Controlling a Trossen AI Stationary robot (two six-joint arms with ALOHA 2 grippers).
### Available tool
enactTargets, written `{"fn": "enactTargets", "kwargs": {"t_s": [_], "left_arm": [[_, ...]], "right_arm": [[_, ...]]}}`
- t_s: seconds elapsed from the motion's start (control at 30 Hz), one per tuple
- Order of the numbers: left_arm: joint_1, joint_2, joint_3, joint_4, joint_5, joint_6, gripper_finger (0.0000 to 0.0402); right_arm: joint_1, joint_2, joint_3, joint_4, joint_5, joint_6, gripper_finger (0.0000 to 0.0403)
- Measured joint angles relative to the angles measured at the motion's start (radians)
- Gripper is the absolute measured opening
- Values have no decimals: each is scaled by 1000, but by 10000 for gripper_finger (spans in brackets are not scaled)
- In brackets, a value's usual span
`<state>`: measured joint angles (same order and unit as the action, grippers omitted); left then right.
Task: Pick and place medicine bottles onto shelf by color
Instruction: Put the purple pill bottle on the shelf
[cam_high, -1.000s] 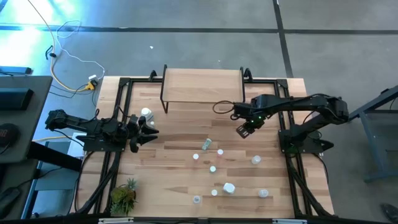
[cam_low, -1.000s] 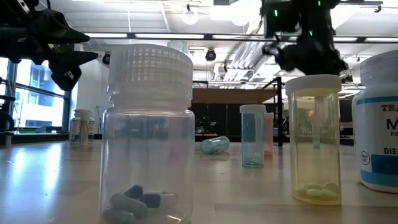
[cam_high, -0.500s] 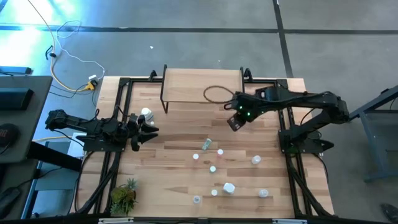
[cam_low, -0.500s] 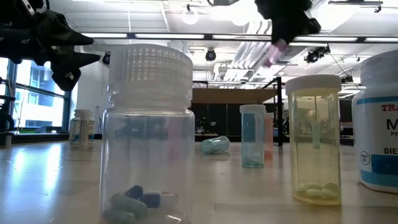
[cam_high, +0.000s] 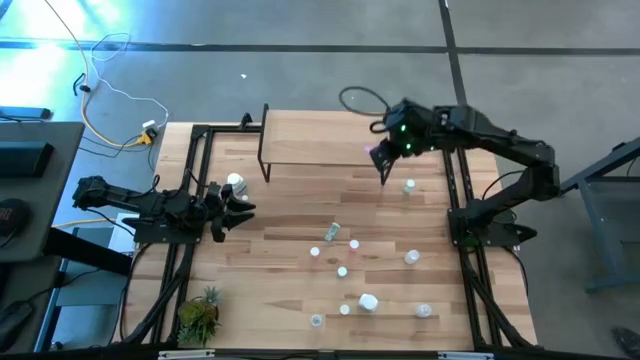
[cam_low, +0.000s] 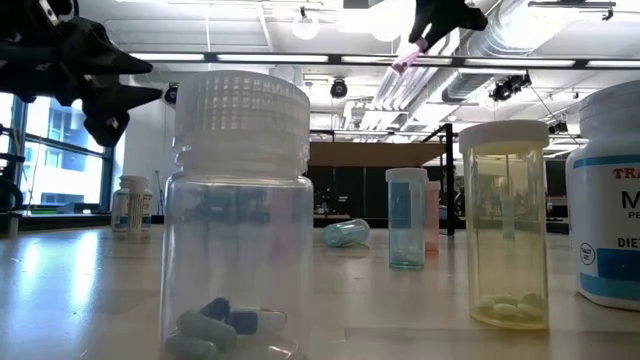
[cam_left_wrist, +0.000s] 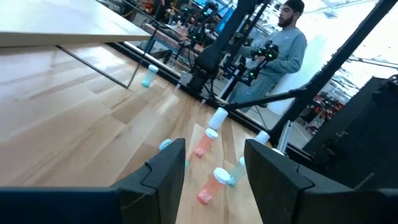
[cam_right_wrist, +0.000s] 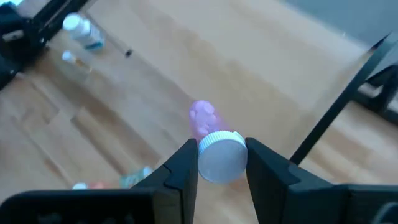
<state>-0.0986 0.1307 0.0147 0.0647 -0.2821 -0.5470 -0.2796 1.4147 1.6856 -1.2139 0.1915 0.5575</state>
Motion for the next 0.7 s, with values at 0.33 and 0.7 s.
{"fn": "enactTargets", "kwargs": {"t_s": [0.33, 0.7], "left_arm": [[0, 0, 0, 0, -84, -27, 157], [0, 0, 0, -6, -134, -79, 157]], "right_arm": [[-195, 1, 61, 13, 1, -240, 99], [-318, 163, 267, -91, -53, -476, 99]]}}
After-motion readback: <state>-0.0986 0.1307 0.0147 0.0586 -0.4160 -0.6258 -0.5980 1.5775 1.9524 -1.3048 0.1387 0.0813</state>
